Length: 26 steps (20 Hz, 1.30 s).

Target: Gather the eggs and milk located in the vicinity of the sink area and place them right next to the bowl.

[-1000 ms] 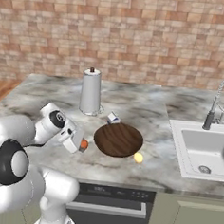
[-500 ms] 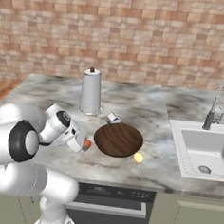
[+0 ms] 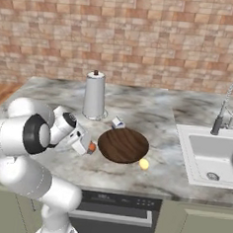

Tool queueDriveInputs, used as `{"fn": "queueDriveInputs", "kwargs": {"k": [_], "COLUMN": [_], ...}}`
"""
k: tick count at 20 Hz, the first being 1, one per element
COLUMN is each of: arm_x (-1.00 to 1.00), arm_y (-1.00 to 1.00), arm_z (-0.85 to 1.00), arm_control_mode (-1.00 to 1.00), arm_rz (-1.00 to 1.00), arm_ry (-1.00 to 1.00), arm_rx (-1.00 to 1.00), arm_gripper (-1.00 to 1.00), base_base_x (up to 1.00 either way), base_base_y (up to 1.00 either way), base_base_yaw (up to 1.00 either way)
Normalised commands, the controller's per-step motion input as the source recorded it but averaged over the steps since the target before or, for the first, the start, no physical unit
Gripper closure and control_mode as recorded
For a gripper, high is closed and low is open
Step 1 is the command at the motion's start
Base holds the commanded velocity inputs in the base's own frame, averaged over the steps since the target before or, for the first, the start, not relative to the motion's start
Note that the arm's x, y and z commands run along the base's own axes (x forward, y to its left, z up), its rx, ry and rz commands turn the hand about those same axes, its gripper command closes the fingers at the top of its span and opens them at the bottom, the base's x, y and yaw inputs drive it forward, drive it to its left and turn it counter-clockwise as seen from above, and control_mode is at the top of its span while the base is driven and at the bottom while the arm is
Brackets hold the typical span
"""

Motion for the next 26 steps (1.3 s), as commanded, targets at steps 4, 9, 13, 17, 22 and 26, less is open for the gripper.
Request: {"fn": "queueDriveInputs", "kwargs": {"k": [4,9,13,17,22,26], "arm_x": [0.15,0.03,0.00,0.02,0.03,0.00], "arm_y": [0.00,0.00,0.00,0.00,0.00,0.00], "arm_z": [-0.12,-0.15,-0.04,0.00,0.00,0.00], "arm_control_mode": [-1.00,-1.00,-1.00,-1.00,-1.00,-1.00], "arm_rz": [0.00,0.00,0.00,0.00,0.00,0.00], "arm_ry": [0.00,0.00,0.00,0.00,0.00,0.00], "arm_rx": [0.00,0.00,0.00,0.00,0.00,0.00], "arm_gripper": [1.00,1.00,1.00,1.00,-1.00,-1.00], "base_base_x": [0.00,0.00,0.00,0.00,0.00,0.00], "base_base_y": [0.00,0.00,0.00,0.00,0.00,0.00], "base_base_yaw": [0.00,0.00,0.00,0.00,0.00,0.00]}}
